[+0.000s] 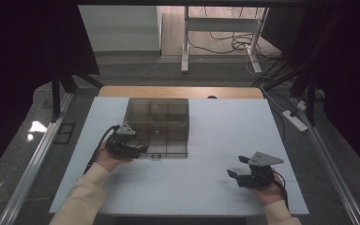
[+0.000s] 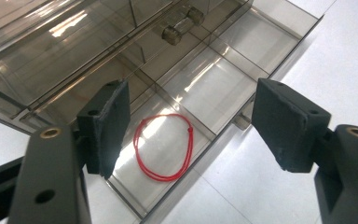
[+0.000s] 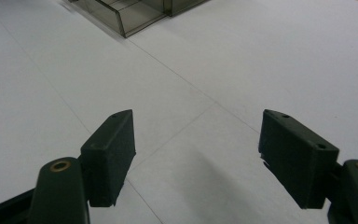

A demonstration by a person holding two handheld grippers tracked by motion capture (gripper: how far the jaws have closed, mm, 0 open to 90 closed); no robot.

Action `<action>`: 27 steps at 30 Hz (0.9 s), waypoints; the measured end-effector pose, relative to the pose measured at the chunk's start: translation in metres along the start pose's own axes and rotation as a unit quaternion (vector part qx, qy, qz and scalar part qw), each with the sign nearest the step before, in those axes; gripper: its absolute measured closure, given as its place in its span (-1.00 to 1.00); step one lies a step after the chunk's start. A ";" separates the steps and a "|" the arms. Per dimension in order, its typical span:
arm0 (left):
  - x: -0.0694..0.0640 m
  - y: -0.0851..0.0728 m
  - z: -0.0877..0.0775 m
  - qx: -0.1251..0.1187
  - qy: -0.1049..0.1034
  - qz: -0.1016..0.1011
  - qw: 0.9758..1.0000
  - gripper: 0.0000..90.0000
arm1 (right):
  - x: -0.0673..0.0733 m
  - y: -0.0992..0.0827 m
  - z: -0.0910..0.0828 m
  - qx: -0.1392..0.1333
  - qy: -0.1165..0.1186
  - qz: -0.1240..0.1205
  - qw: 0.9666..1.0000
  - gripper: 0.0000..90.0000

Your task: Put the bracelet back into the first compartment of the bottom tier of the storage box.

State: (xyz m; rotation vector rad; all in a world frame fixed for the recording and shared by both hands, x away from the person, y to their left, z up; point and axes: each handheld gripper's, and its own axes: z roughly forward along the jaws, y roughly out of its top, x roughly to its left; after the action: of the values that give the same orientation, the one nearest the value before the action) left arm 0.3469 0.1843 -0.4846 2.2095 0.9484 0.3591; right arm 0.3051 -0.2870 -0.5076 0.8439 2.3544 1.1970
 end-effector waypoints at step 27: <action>-0.030 -0.007 0.008 0.008 -0.028 0.029 0.999 -0.38 | 0.000 0.000 0.000 0.000 -0.001 -0.001 1.000 -0.41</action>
State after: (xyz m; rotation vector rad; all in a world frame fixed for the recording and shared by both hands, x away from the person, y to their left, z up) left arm 0.3269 0.1621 -0.4949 2.2524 0.8625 0.3165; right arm 0.3050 -0.2872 -0.5077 0.8426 2.3545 1.1946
